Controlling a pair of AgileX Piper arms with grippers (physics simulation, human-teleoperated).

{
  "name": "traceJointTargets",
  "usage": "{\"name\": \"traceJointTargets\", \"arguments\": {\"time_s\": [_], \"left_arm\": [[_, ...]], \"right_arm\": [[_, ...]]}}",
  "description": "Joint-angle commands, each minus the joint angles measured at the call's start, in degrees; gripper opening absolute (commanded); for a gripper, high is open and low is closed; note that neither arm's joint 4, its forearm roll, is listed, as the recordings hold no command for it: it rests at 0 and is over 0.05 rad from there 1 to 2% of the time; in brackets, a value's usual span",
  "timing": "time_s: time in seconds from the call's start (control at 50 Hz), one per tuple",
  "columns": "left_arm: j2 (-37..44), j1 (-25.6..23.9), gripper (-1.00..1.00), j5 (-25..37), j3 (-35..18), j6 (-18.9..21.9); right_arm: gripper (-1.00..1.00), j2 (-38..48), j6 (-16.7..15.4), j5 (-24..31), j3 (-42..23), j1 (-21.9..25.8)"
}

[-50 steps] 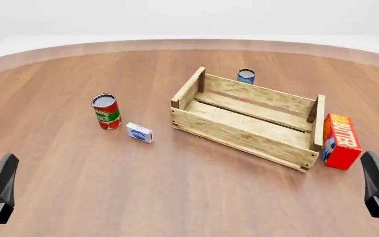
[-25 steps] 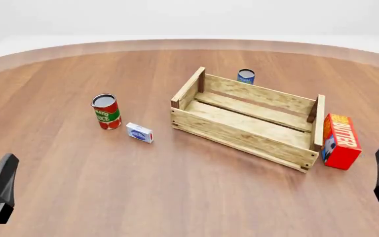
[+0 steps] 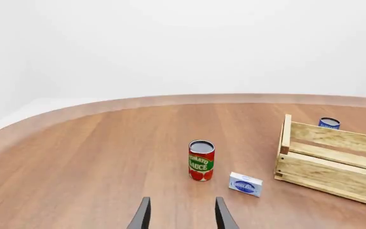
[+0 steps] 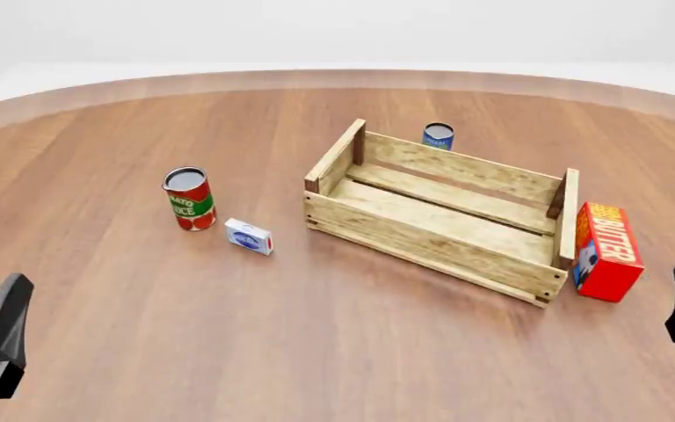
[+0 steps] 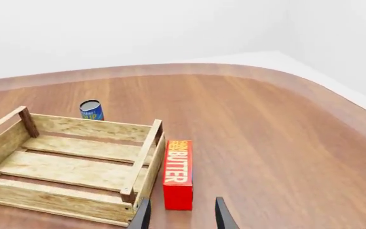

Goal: Pick up the butter and put it in the tray.

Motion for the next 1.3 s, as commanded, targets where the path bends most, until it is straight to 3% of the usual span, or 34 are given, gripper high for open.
{"name": "traceJointTargets", "arguments": {"time_s": [0.02,0.32,1.3], "left_arm": [[0.00,0.00,1.00,0.00,0.00,0.00],[0.00,0.00,1.00,0.00,0.00,0.00],[0.00,0.00,1.00,0.00,0.00,0.00]], "right_arm": [[1.00,7.88,-0.28,-7.17,0.40,-0.99],[1.00,21.09,-0.51,-19.70,1.95,-0.05],[1.00,44.66,-0.67,-40.80,1.81,0.56]]}}
